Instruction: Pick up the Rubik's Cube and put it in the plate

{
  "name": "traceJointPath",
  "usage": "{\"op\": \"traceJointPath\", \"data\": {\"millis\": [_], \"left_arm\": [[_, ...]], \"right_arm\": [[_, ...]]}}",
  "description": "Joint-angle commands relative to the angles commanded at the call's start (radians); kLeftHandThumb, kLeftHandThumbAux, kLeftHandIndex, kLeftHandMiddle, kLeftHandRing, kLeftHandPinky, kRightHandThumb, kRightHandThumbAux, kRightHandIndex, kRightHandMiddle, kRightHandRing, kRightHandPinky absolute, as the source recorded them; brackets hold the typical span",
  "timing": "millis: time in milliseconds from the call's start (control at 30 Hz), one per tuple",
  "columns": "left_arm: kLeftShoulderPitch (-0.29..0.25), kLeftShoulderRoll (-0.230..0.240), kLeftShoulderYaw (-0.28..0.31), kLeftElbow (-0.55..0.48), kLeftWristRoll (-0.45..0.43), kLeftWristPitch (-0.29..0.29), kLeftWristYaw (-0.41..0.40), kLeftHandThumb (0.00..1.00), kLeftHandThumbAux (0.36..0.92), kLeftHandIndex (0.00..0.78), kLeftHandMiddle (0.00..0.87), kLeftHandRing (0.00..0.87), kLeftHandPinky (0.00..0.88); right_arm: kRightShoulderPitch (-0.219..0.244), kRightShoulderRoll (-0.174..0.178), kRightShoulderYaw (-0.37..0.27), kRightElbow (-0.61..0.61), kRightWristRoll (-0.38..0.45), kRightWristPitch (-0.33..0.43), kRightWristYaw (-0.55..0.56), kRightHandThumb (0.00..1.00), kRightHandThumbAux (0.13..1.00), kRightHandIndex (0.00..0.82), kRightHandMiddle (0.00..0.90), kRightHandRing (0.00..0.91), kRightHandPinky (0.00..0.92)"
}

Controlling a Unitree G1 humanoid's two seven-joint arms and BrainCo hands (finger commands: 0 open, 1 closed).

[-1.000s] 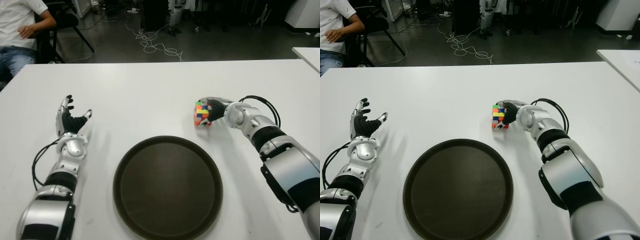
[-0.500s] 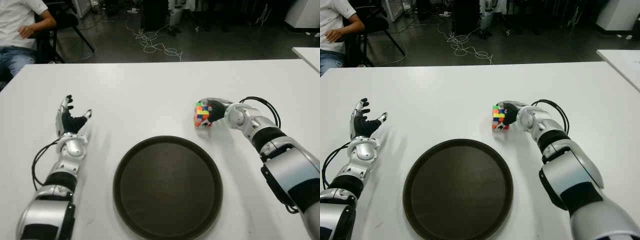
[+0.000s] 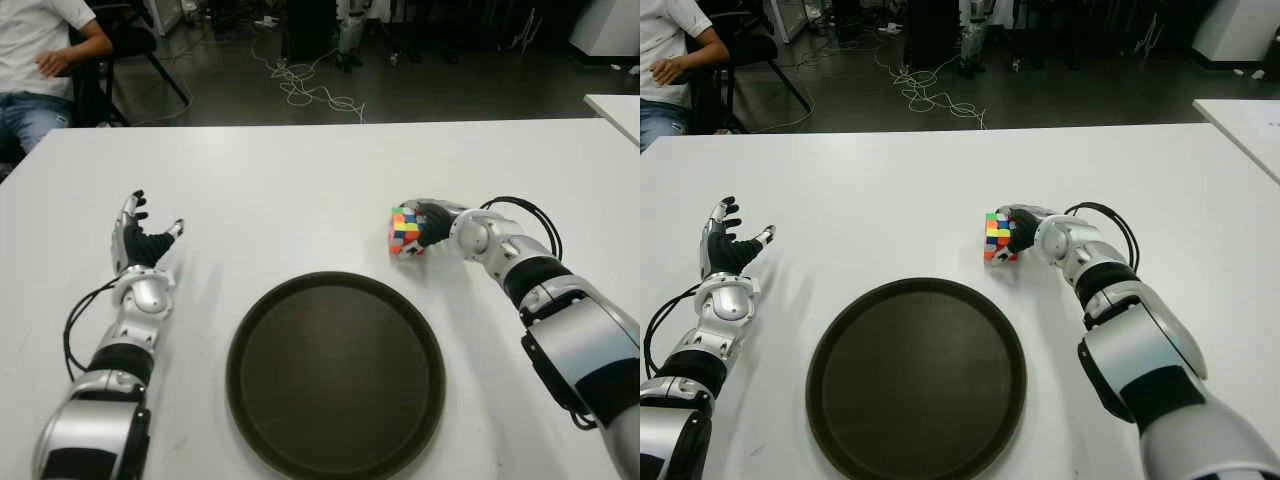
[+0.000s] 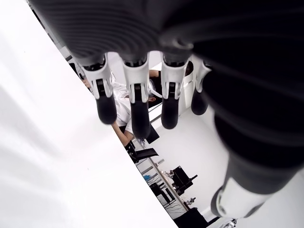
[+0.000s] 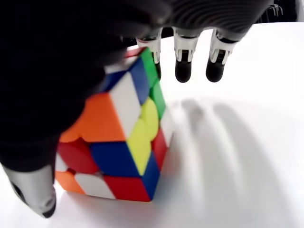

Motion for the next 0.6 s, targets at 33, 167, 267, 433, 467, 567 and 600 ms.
{"op": "traceJointPath", "data": {"millis": [33,167,267,433,467,567,600], "left_arm": [[0.000,0.000,0.000,0.000,0.000,-0.001,0.000,0.221,0.755,0.108,0.179,0.186,0.216],[0.001,0.000,-0.001,-0.001,0.001,-0.006,0.000,0.229,0.760,0.109,0.175,0.181,0.205],[0.001,0.001,-0.002,0.001,0.002,-0.006,-0.001,0.230,0.761,0.108,0.173,0.174,0.189],[0.002,0.001,-0.005,-0.003,0.005,-0.003,0.000,0.218,0.756,0.106,0.173,0.172,0.183],[0.002,0.002,-0.005,-0.003,0.006,-0.003,0.000,0.216,0.755,0.106,0.173,0.172,0.181],[0.002,0.002,-0.005,-0.003,0.006,-0.003,0.000,0.212,0.755,0.106,0.172,0.171,0.179],[0.002,0.001,-0.005,-0.004,0.006,-0.001,0.002,0.211,0.754,0.106,0.172,0.171,0.178]], "right_arm": [[0.001,0.000,0.000,0.000,0.001,-0.001,-0.002,0.000,0.694,0.002,0.020,0.019,0.000],[0.006,-0.001,-0.009,-0.002,0.010,-0.013,-0.012,0.000,0.702,0.006,0.027,0.024,0.000],[0.011,0.000,-0.015,-0.002,0.017,-0.019,-0.018,0.000,0.696,0.004,0.029,0.025,0.000],[0.011,0.001,-0.012,0.000,0.014,-0.019,-0.013,0.000,0.677,0.002,0.031,0.027,0.000],[0.011,0.001,-0.012,-0.001,0.014,-0.019,-0.012,0.000,0.675,0.001,0.029,0.025,0.000],[0.010,0.001,-0.012,0.000,0.013,-0.019,-0.012,0.000,0.672,0.000,0.026,0.024,0.000],[0.011,-0.001,-0.007,-0.001,0.008,-0.024,-0.019,0.000,0.672,0.000,0.026,0.024,0.000]]}}
